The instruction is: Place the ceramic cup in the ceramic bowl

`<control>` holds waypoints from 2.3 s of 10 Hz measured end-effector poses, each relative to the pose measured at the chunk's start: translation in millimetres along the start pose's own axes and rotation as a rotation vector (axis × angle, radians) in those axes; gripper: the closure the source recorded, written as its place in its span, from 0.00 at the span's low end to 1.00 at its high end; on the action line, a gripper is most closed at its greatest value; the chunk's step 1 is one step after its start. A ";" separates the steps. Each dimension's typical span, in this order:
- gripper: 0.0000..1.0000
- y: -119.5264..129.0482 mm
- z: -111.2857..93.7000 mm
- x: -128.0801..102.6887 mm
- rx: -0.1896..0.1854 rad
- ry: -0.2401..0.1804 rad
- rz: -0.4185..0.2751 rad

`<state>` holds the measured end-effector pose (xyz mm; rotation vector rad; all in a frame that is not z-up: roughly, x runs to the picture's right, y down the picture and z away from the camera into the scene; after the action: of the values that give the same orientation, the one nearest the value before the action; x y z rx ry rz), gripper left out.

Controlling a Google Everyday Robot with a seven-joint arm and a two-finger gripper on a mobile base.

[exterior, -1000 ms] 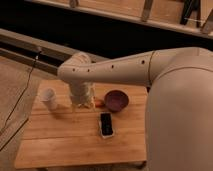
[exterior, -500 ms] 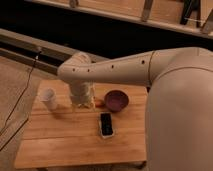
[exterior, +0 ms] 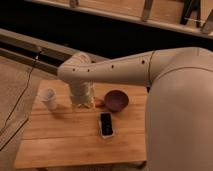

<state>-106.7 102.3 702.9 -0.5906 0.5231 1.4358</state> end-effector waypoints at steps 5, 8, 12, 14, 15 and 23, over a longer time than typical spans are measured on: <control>0.35 0.3 -0.2 -0.1 0.001 0.000 0.000; 0.35 14.1 6.0 -10.0 0.035 0.009 -0.054; 0.35 61.5 12.8 -39.8 0.053 -0.006 -0.171; 0.35 84.8 11.8 -57.9 0.048 -0.022 -0.218; 0.35 96.1 10.5 -74.3 0.038 -0.038 -0.238; 0.35 163.3 30.5 -139.5 -0.061 -0.049 -0.321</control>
<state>-280.1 24.3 807.4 -0.6543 0.3289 1.1614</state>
